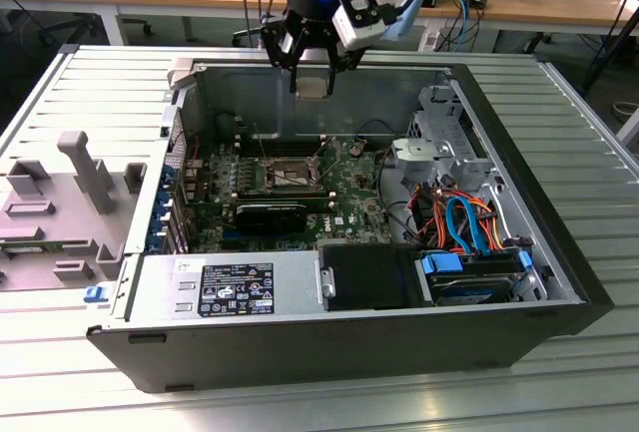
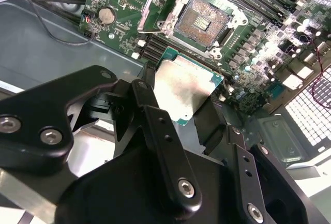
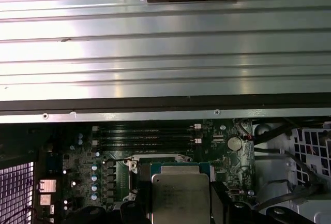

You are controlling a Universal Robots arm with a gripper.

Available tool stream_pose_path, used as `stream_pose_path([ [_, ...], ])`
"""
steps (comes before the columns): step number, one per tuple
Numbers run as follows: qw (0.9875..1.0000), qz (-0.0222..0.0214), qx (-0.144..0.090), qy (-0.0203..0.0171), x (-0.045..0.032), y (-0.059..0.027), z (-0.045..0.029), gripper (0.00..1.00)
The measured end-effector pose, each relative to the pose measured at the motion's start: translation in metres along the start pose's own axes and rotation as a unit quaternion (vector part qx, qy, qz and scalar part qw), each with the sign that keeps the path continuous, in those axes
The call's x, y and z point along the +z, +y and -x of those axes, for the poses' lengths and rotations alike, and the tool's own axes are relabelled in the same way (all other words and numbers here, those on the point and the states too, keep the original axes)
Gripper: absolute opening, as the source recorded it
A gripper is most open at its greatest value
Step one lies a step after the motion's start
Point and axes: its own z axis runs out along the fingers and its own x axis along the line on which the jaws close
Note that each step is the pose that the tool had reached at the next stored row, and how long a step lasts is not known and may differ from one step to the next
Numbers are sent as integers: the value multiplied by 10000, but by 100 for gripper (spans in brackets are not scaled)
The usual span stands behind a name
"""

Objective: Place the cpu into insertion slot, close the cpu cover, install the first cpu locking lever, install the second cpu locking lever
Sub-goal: 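Place the cpu into insertion slot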

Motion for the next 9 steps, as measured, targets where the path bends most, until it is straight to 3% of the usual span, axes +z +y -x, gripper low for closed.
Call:
stream_pose_path([
  [9, 10000, 0, 0, 0, 21, -6, 1, 54],
])
